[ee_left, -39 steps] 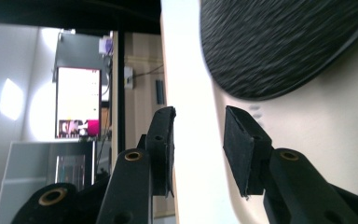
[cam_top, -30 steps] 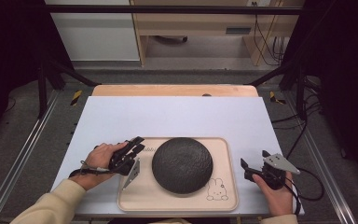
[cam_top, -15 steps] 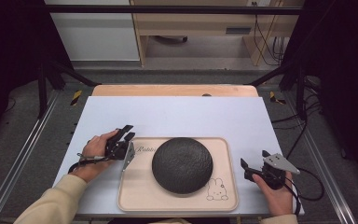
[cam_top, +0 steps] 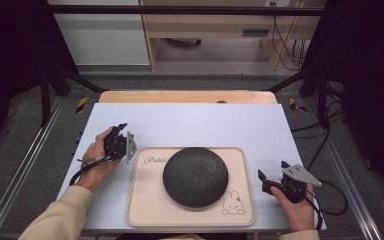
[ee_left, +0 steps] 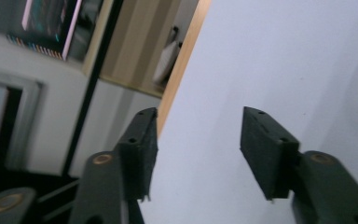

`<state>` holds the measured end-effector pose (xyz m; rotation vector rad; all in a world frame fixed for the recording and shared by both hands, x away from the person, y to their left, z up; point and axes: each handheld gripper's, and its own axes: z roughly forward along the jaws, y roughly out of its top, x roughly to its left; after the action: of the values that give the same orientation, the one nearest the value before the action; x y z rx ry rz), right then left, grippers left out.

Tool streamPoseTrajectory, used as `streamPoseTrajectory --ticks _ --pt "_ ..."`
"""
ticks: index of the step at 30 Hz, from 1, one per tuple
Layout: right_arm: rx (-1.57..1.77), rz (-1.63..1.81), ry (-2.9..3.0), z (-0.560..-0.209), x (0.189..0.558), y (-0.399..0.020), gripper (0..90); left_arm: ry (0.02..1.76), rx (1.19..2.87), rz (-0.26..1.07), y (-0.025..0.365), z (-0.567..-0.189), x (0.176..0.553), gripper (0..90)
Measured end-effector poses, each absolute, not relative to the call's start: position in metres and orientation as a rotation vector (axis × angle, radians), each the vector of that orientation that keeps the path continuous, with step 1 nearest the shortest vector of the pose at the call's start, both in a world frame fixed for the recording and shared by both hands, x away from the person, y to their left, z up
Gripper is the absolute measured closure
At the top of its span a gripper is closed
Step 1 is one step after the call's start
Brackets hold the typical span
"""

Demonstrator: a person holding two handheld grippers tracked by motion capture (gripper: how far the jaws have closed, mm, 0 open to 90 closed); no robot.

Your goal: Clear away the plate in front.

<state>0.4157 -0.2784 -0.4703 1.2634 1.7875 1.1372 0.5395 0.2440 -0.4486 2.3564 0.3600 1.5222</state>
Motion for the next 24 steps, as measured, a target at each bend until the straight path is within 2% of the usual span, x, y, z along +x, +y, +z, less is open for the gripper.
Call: streamPoseTrajectory --ticks 2,5,12,24 --pt "1.263 1.137 1.787 -0.47 0.416 -0.278 11.6 0.4 2.358 1.511 0.249 -0.445 0.541 42.4" --pt "1.265 1.136 1.787 -0.47 0.416 -0.278 11.2 0.494 2.346 1.436 0.254 -0.444 0.546 35.7" --pt "1.263 1.136 1.785 -0.471 0.416 -0.278 10.2 0.671 2.202 1.277 0.264 -0.443 0.548 26.3" --pt "1.262 1.15 1.782 -0.47 0.418 -0.278 9.7 0.771 2.036 1.056 0.27 -0.431 0.537 14.4"
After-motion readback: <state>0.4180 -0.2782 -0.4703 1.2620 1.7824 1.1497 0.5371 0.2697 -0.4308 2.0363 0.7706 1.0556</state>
